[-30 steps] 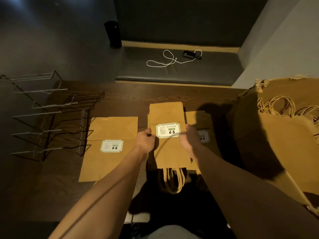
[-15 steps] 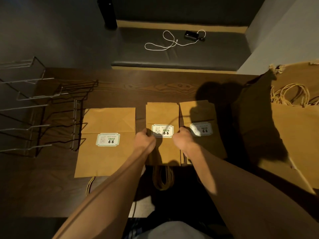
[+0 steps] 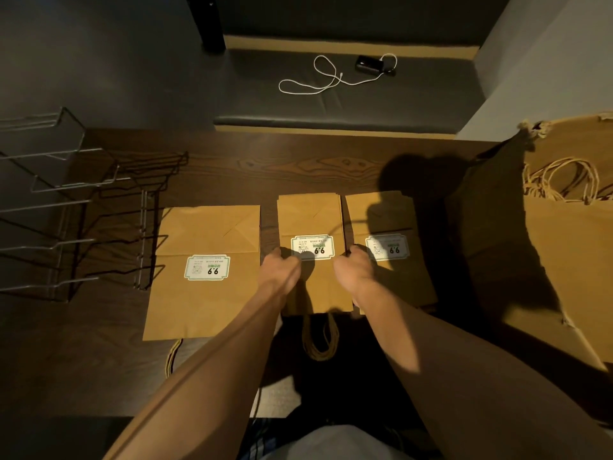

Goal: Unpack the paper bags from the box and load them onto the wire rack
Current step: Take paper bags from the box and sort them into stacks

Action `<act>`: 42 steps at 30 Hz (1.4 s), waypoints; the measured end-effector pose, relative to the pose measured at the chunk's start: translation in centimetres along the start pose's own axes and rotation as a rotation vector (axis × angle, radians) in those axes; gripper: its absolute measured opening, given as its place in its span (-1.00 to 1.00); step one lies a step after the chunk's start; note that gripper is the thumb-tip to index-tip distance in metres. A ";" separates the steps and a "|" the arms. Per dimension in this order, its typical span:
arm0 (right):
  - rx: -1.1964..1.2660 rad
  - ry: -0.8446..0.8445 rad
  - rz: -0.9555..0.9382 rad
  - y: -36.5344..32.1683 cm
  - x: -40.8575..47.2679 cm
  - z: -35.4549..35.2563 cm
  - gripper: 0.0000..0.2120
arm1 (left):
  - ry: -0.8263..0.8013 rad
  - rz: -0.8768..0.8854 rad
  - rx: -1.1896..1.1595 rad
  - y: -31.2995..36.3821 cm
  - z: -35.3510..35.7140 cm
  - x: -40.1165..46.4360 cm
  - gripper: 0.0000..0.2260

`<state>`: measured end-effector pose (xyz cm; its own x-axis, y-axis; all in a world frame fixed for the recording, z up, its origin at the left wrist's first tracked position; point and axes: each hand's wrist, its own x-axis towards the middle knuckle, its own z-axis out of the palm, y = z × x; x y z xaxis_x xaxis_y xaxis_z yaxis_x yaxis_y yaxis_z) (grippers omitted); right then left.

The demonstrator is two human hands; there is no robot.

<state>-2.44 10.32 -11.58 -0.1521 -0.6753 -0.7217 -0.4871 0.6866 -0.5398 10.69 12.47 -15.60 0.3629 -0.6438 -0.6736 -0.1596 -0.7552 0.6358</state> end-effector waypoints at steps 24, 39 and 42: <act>0.612 0.492 -0.419 -3.1 -3.9 -26.4 -0.85 | -0.210 0.751 0.037 24.1 16.5 -15.3 -0.80; 0.790 0.551 0.421 17.5 -0.8 -34.7 -0.17 | -0.405 0.362 0.770 22.2 29.0 -13.7 -0.48; 0.724 0.541 0.420 18.8 0.1 -35.5 -0.06 | -0.401 0.366 0.864 21.8 30.4 -13.2 -0.44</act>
<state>-42.11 13.63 -6.43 -0.6510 -0.2482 -0.7173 0.3109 0.7750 -0.5502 -25.46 0.76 -4.30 -0.1503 -0.7268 -0.6702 -0.8645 -0.2322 0.4457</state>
